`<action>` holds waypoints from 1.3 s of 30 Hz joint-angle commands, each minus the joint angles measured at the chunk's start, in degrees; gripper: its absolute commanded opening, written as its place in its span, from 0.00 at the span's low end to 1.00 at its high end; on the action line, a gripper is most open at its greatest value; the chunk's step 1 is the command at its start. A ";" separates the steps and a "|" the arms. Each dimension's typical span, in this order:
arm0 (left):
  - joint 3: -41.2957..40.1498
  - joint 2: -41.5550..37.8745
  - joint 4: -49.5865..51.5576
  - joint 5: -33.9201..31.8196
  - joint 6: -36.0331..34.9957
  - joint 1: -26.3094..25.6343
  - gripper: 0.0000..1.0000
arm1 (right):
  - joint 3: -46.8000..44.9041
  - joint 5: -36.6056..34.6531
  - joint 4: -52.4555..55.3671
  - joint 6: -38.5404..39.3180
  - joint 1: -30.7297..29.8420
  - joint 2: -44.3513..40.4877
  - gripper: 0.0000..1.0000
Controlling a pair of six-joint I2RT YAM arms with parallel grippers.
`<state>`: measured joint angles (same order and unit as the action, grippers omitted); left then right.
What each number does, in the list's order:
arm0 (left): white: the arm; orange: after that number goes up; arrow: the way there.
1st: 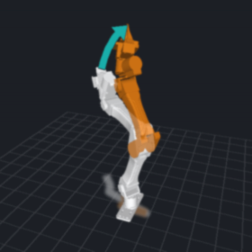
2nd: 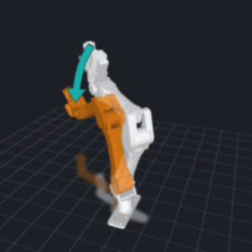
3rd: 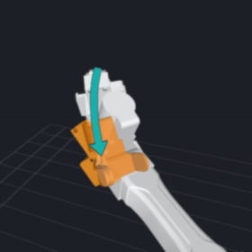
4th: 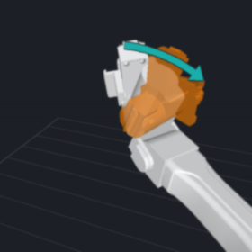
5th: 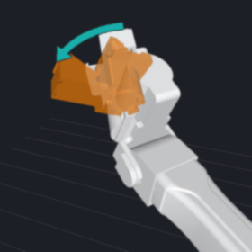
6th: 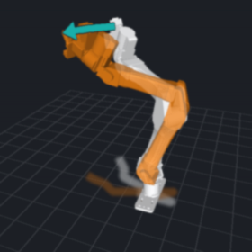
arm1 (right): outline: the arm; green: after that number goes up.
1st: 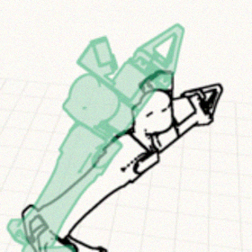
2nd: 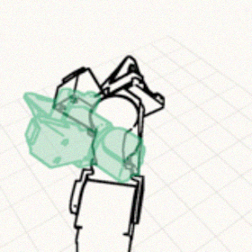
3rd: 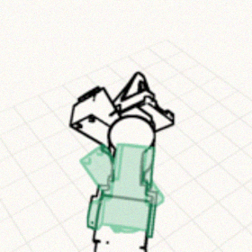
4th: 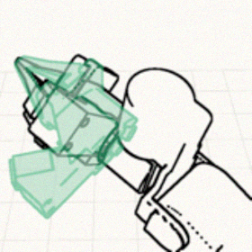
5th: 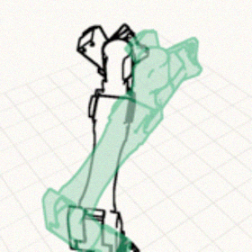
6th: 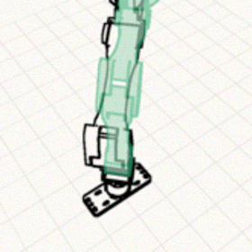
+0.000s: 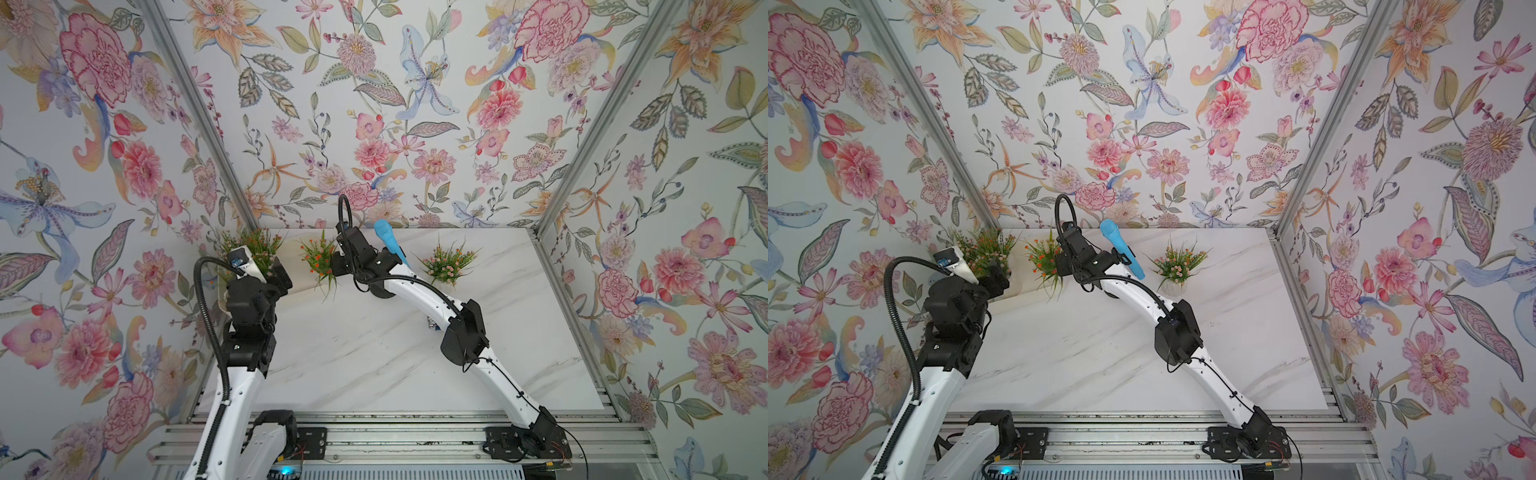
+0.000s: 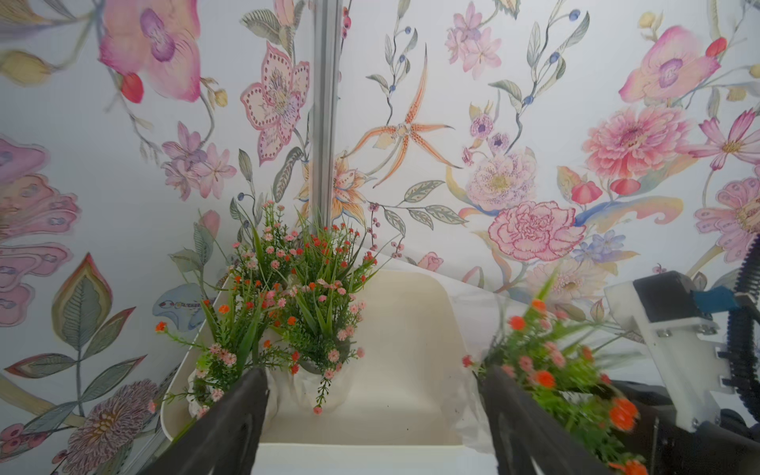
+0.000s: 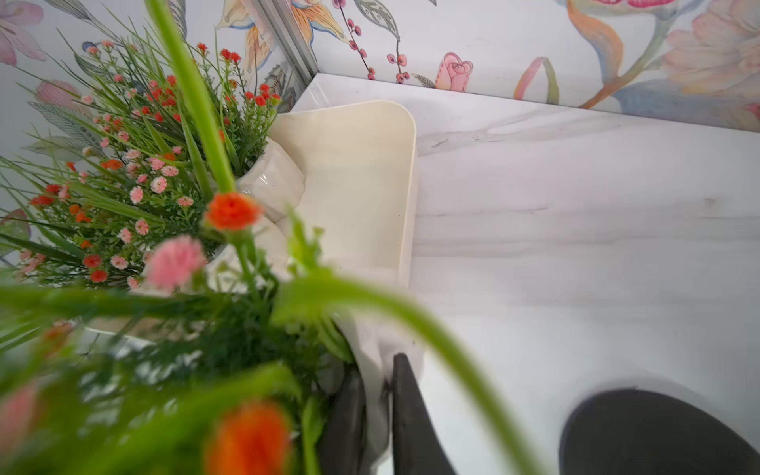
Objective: Put the potted gypsophila into the storage box
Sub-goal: Place the baby's breath potted plant at the storage box, then pick up the baby's breath potted plant from the storage box.
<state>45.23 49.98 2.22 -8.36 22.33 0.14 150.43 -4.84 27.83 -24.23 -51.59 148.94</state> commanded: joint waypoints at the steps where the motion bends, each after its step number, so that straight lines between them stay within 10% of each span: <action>1: 4.95 4.51 6.71 6.69 -1.69 1.39 0.84 | 3.44 2.56 -8.79 -0.23 0.07 0.84 0.13; 27: 6.68 27.89 0.25 32.06 7.93 4.79 0.77 | -3.49 7.03 -3.40 -0.69 1.33 0.43 0.13; 39: 14.79 33.03 2.93 33.22 10.59 4.78 0.75 | -3.48 8.14 -3.66 -1.01 1.86 1.00 0.15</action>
<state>57.14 82.19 3.81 23.73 31.77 4.51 145.93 2.20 23.66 -24.47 -49.82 148.03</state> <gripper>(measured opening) 0.757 0.143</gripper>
